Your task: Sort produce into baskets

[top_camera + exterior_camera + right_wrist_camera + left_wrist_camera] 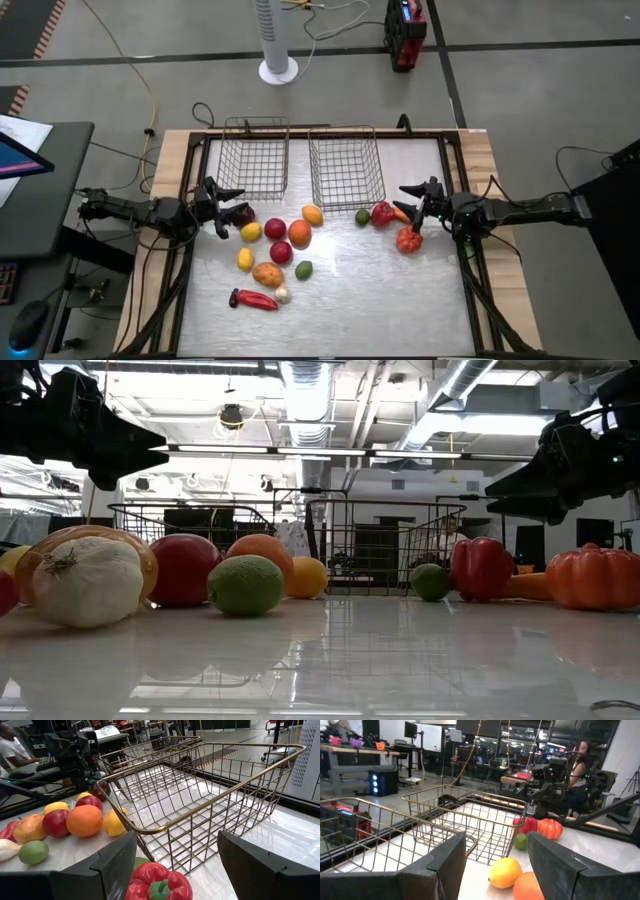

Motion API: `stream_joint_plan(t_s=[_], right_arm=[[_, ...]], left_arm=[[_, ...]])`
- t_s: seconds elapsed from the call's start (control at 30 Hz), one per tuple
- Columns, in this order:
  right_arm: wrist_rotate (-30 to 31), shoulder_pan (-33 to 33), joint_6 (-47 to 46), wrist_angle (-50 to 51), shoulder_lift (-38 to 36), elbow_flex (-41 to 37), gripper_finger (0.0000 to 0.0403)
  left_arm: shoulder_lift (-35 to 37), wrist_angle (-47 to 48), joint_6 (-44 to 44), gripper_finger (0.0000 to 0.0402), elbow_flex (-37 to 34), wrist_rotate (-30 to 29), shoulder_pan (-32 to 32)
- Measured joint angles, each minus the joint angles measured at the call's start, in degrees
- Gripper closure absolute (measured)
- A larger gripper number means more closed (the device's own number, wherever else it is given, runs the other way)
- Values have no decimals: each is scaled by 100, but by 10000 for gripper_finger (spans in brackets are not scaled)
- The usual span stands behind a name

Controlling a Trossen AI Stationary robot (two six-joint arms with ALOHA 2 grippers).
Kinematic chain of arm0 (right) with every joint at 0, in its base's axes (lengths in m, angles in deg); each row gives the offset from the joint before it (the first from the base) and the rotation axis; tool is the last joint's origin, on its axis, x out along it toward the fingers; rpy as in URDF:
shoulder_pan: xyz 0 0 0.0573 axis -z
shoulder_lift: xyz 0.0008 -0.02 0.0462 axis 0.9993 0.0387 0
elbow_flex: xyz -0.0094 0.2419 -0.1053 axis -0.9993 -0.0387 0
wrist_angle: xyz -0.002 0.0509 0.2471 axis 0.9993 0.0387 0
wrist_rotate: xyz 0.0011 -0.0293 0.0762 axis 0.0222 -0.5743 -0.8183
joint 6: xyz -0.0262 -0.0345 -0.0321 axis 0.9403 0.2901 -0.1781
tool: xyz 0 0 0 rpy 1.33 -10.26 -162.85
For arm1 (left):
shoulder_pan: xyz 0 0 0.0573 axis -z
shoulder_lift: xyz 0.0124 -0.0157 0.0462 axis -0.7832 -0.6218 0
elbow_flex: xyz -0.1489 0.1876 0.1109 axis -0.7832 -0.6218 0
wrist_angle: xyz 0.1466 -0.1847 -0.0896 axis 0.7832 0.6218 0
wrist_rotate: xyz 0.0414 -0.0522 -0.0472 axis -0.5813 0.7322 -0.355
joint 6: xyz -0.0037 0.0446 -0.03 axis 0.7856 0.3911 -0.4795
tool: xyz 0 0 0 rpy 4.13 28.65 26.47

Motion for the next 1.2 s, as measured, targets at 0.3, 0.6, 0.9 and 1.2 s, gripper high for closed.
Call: stream_joint_plan(t_s=[0.3,0.6,0.9,1.2], right_arm=[[0,0,0,-1,1,-1,99],[-1,1,0,-1,0,-1,99],[-1,1,0,0,1,-2,99],[-1,0,0,0,1,0,99]], left_arm=[[1,-17,-42,203,0,-53,0],[2,-66,-1472,203,0,93,-2],[0,0,-3024,203,0,287,-2],[2,2,-3341,203,0,280,-2]])
